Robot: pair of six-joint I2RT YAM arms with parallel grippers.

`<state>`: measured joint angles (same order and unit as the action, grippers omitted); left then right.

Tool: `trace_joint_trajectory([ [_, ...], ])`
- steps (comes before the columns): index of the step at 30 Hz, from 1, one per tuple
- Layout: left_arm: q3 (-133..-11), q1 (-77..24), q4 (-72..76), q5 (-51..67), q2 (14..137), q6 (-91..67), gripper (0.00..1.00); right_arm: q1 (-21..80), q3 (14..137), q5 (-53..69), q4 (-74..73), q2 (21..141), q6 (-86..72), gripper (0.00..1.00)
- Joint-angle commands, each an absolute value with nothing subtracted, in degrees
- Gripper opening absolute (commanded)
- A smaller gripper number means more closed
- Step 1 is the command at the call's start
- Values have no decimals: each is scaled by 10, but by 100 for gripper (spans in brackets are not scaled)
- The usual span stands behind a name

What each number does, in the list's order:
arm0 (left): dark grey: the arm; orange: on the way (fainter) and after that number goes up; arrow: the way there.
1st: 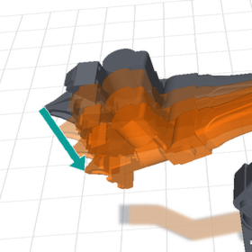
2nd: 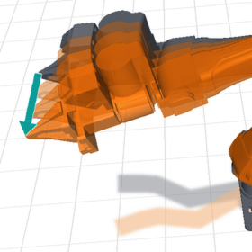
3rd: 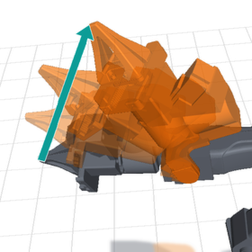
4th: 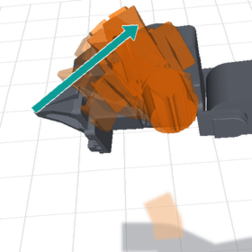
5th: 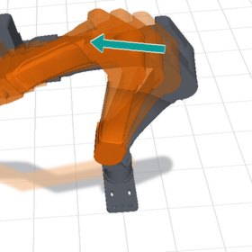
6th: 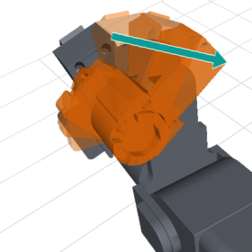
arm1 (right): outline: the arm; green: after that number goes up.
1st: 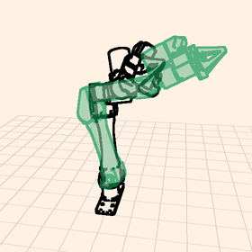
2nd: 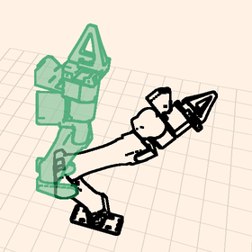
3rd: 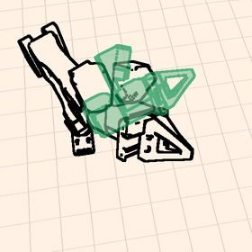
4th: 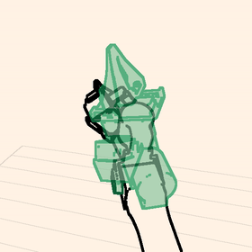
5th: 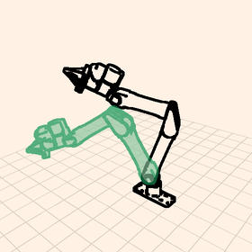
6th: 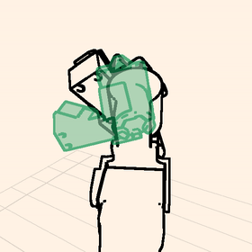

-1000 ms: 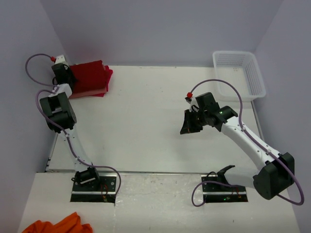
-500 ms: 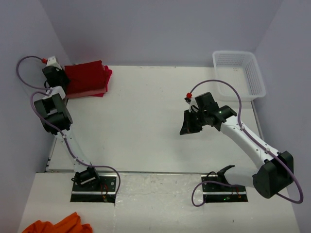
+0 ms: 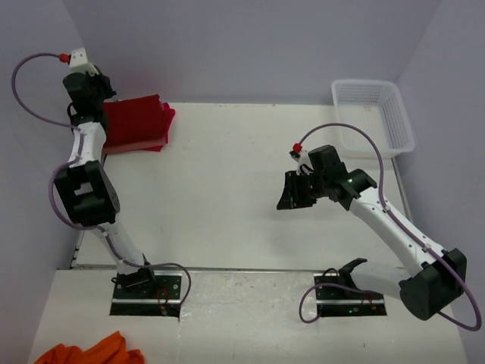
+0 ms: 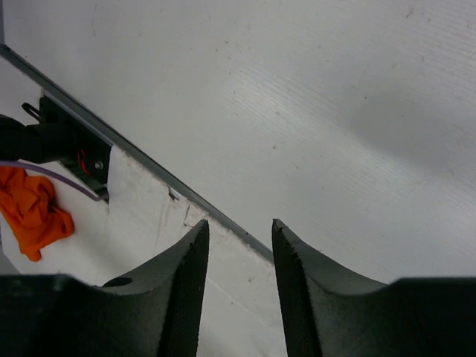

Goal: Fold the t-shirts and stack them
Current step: Put the neatly folded tshirt into the corner of the board with the left arm

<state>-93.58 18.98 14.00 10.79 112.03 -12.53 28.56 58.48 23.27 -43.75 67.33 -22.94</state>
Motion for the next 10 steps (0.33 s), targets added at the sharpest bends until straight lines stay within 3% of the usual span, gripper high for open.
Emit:
trace_joint_trajectory([
  [1, -923, 169, 151, 82, 1020, -155, 1, 300, 611, 228, -404, 636, -222, 43],
  [4, -905, 135, 128, 89, 983, -160, 1, 307, 604, 209, -376, 612, -225, 53],
  [6, -886, 98, 117, 81, 965, -157, 8, 307, 601, 179, -359, 604, -223, 56],
  [7, -859, 85, 106, 73, 943, -155, 15, 308, 592, 170, -351, 594, -222, 56],
  [10, -790, 38, 98, 53, 889, -153, 49, 307, 598, 126, -331, 586, -221, 60],
])
